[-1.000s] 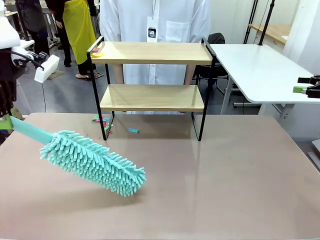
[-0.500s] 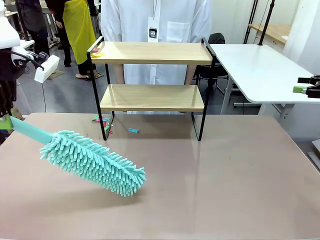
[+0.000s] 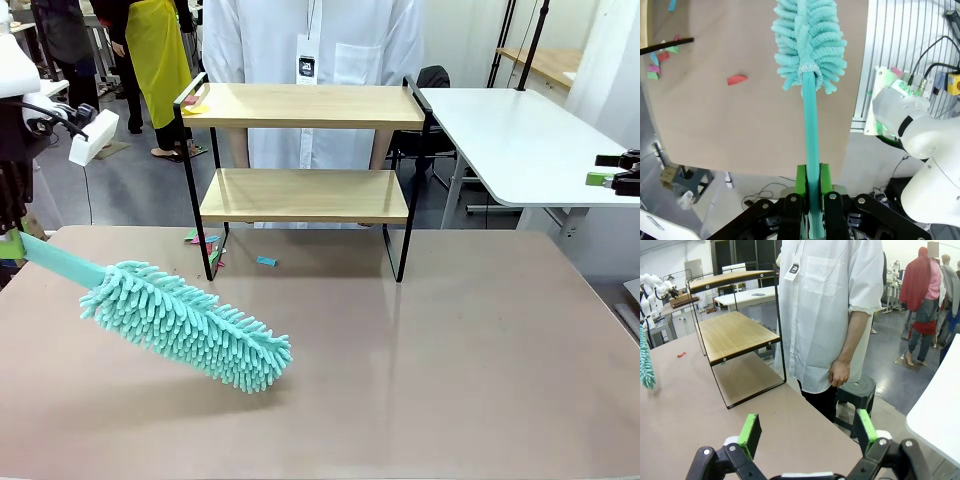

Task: Clean the shelf.
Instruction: Hand the Duster back to the human.

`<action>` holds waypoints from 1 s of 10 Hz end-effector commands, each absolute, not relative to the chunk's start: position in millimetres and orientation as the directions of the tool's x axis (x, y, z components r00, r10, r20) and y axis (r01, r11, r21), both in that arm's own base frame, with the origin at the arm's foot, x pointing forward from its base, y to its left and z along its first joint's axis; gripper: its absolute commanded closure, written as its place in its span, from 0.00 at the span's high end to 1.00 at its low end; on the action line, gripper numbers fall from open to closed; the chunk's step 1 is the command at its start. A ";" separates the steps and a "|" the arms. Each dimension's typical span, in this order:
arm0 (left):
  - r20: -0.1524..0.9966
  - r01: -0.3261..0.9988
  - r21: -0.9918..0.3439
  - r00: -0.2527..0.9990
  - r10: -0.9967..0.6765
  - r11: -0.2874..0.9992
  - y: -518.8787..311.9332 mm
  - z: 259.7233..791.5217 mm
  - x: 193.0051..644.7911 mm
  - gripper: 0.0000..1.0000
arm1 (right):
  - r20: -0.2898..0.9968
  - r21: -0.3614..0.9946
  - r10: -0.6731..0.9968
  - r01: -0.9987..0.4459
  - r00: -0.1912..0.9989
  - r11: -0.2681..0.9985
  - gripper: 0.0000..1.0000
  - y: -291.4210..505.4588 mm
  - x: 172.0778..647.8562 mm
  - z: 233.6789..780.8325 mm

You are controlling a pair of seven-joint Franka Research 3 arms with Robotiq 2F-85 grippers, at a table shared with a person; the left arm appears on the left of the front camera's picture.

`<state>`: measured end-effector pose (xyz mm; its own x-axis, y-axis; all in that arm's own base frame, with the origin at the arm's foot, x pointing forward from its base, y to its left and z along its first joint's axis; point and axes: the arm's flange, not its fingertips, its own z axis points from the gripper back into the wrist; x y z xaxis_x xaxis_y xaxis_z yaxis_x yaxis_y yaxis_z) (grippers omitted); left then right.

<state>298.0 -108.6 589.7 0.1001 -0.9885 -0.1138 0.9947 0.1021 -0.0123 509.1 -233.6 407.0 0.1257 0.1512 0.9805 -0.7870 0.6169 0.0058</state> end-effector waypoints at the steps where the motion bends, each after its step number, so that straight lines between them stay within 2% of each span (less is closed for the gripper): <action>1: -0.114 0.995 -0.012 0.100 -0.988 0.102 -108.6 589.7 298.0 0.13 | 0.980 0.006 0.151 -0.787 0.126 0.617 1.00 -233.6 509.1 407.0; 2: -0.105 0.994 -0.017 0.107 -0.989 0.109 -104.0 585.4 298.4 0.13 | 0.978 0.032 0.154 -0.838 0.138 0.545 1.00 -223.3 496.5 431.6; 4: -0.024 0.999 -0.019 0.037 -0.999 0.037 -120.9 572.9 302.7 0.13 | 0.983 0.032 0.150 -0.907 0.105 0.419 1.00 -191.2 472.3 472.6; 8: 0.314 1.000 -0.007 0.021 -0.949 0.020 -132.0 542.7 293.6 0.13 | 0.978 0.171 0.099 -0.979 0.182 0.112 1.00 -124.3 416.5 504.5; 10: 0.447 0.998 0.019 0.052 -0.893 0.068 -131.5 528.4 290.4 0.13 | 0.963 0.219 0.151 -0.975 0.223 0.044 1.00 -73.4 385.7 500.6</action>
